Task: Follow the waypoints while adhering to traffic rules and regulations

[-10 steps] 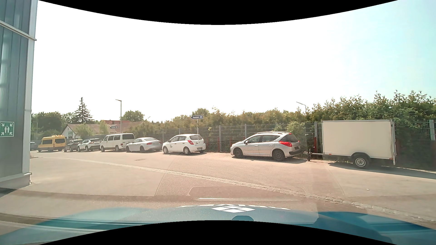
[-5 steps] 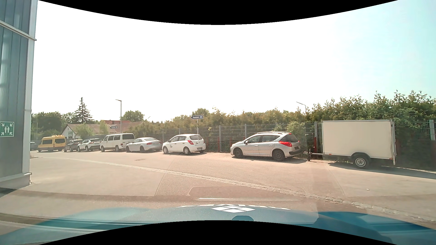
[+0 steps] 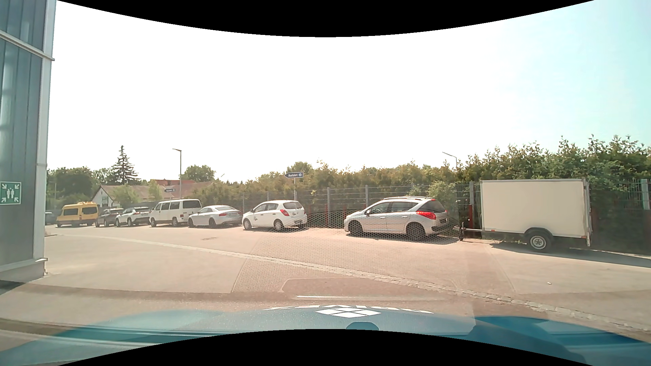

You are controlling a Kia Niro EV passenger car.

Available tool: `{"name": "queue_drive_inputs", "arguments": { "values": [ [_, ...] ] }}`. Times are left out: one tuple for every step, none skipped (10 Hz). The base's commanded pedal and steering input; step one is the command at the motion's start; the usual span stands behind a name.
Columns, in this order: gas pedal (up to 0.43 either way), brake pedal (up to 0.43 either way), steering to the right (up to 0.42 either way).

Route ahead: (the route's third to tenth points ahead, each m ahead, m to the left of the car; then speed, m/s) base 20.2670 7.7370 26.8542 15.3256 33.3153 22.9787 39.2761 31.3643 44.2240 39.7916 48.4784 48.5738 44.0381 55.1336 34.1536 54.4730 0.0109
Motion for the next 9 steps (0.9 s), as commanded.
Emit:
{"name": "queue_drive_inputs", "arguments": {
  "values": [
    [0.000, 0.171, -0.001],
    [0.000, 0.165, -0.001],
    [0.000, 0.165, -0.001],
    [0.000, 0.165, -0.001],
    [0.000, 0.165, -0.001],
    [0.000, 0.165, -0.001],
    [0.000, 0.165, -0.001],
    [0.000, 0.165, -0.001],
    [0.000, 0.152, -0.001]
  ]
}}
